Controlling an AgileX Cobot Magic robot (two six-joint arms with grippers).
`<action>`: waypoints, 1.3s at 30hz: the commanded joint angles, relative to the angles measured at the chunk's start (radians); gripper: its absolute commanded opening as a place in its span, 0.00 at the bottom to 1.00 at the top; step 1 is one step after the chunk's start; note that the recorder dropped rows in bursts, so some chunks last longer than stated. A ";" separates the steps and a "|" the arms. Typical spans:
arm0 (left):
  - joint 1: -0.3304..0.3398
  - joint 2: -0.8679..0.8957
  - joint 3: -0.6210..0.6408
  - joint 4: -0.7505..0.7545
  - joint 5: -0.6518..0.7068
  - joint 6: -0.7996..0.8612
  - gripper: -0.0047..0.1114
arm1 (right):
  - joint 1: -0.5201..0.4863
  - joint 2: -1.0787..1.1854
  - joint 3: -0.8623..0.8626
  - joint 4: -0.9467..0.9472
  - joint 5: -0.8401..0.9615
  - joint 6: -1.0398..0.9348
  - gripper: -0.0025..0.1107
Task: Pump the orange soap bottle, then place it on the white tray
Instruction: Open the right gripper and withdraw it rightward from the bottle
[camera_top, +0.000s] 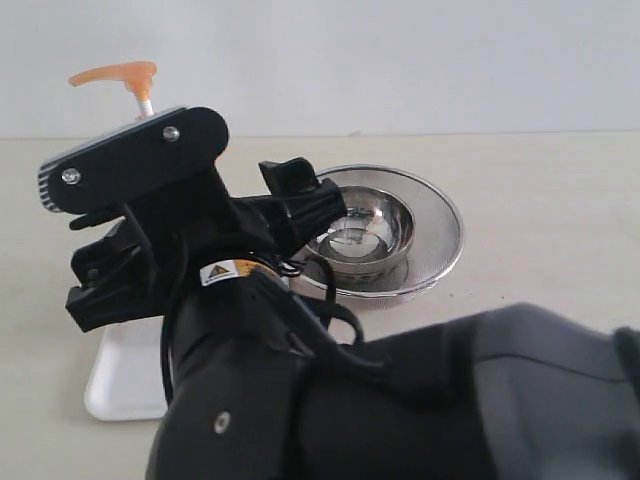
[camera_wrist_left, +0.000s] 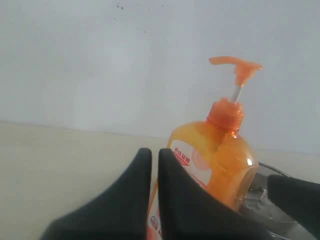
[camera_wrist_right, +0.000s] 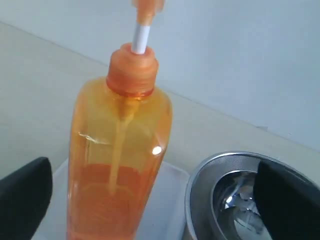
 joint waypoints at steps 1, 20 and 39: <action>0.001 -0.007 0.003 -0.007 0.005 0.011 0.08 | 0.008 -0.095 0.115 0.008 -0.027 0.027 0.95; 0.001 -0.007 0.003 -0.007 0.030 0.011 0.08 | 0.008 -0.495 0.546 -0.039 -0.126 0.095 0.95; 0.001 -0.007 0.003 -0.007 0.022 0.006 0.08 | 0.008 -0.528 0.566 0.063 -0.005 0.038 0.95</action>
